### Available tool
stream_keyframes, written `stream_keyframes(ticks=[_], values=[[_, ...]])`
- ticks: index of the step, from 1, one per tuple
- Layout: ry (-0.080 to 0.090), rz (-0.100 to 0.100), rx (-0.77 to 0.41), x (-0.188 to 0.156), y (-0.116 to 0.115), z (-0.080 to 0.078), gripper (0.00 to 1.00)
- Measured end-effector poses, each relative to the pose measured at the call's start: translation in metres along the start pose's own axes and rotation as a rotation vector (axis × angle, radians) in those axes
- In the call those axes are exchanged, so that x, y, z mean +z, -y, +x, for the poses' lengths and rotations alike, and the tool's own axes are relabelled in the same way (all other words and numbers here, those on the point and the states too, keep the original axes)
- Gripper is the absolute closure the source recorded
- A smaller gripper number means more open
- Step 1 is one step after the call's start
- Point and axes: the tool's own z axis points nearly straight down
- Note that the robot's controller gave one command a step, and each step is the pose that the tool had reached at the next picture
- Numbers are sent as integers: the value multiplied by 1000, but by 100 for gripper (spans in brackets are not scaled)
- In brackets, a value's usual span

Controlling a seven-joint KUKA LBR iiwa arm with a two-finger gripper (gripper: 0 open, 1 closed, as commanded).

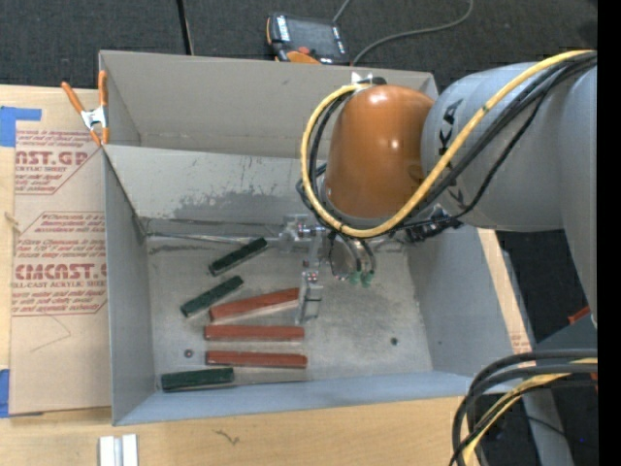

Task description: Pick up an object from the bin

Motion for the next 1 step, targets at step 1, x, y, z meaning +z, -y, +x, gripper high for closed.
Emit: stream_keyframes(ticks=[1], values=[[-3, -1, -127, 23, -50, 33, 0]])
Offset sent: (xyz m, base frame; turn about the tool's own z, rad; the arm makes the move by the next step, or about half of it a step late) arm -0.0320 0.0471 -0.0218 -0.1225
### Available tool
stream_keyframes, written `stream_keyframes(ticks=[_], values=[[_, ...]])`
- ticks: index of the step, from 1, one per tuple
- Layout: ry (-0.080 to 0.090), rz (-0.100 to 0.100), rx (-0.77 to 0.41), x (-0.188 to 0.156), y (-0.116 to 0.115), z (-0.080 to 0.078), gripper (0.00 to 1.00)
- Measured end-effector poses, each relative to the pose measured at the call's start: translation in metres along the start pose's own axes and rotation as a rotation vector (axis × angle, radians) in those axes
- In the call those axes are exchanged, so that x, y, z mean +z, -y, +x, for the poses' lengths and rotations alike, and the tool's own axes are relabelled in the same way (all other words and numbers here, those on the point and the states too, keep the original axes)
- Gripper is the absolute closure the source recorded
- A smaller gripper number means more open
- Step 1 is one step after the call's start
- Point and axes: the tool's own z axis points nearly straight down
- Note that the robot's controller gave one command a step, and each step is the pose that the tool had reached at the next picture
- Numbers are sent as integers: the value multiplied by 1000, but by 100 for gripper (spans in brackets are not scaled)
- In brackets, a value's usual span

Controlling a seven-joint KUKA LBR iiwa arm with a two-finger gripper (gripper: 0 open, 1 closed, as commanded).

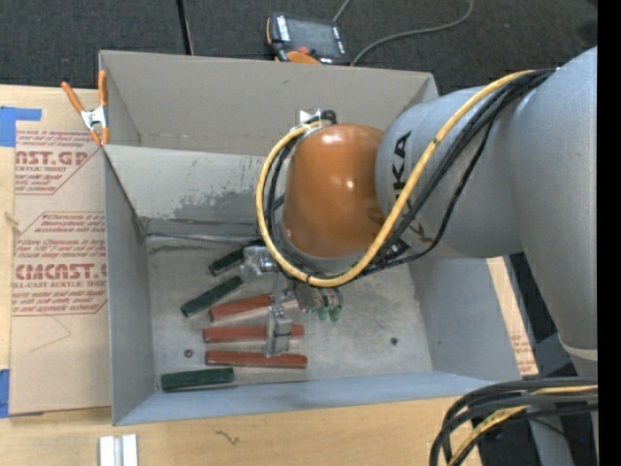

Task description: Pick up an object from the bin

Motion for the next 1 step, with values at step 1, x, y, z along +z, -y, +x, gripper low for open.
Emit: stream_keyframes(ticks=[1], values=[[0, 2, -26, 14, 10, 12, 0]])
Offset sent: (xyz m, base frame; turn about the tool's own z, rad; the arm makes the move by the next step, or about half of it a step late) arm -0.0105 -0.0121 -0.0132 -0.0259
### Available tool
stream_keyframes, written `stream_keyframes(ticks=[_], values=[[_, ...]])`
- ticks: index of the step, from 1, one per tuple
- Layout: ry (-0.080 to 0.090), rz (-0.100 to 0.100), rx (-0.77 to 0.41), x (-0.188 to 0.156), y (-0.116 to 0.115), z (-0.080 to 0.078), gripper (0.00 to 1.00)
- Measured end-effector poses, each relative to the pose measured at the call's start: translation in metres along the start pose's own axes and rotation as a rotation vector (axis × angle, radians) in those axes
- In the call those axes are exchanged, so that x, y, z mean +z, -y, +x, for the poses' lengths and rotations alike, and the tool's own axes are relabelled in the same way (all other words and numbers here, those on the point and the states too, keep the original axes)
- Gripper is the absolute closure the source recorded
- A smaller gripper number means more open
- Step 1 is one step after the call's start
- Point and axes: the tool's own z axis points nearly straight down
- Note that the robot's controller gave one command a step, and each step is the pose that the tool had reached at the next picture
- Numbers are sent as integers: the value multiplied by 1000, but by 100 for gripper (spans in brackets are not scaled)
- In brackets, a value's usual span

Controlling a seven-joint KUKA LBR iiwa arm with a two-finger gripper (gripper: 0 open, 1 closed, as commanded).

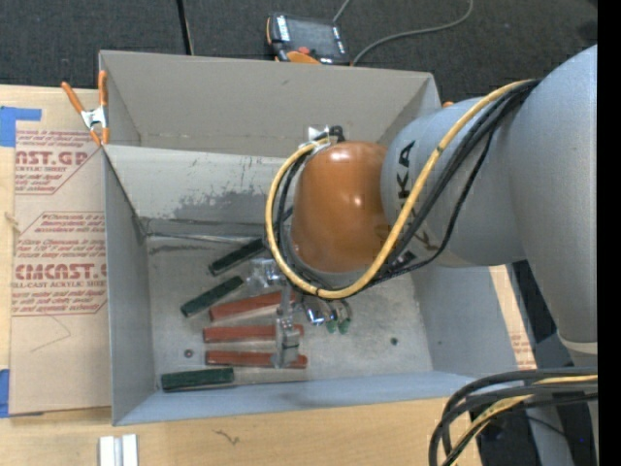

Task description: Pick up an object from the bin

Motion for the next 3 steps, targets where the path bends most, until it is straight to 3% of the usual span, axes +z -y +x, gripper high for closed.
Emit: stream_keyframes(ticks=[1, 2, 3], values=[[-1, -1, -19, 12, -3, 17, 0], [17, -3, 49, 75, 4, 14, 0], [9, -2, 49, 74, 4, 12, 0]])
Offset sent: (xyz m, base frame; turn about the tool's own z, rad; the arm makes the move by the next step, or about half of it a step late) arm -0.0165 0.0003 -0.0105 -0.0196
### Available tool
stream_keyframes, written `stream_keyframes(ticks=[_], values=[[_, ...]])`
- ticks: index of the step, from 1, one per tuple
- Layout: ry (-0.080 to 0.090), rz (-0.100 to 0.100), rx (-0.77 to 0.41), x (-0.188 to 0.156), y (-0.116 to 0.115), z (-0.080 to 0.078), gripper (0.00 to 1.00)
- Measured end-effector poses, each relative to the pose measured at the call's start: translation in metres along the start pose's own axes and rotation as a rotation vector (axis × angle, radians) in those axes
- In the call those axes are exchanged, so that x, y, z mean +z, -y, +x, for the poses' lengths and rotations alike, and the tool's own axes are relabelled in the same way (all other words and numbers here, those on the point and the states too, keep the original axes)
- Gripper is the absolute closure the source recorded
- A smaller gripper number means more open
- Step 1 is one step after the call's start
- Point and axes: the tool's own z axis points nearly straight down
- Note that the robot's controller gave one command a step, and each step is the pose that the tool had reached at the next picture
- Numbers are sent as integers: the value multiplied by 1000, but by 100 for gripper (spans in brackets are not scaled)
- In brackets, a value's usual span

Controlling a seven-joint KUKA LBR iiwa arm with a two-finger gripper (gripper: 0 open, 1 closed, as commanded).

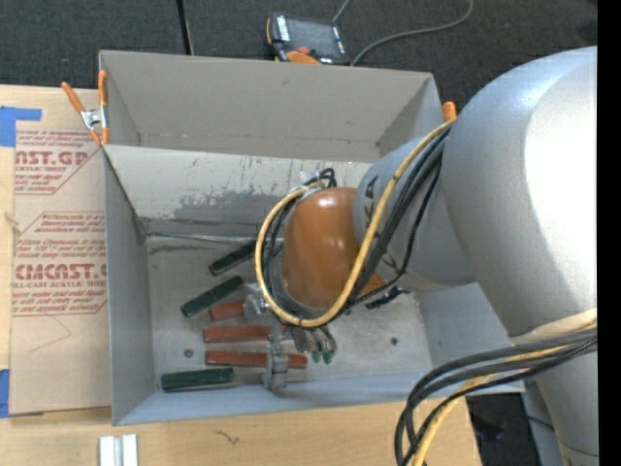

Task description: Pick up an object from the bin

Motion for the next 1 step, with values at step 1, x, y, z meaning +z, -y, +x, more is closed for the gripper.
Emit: stream_keyframes(ticks=[1], values=[[-3, 0, 0, 1, 0, 1, 100]])
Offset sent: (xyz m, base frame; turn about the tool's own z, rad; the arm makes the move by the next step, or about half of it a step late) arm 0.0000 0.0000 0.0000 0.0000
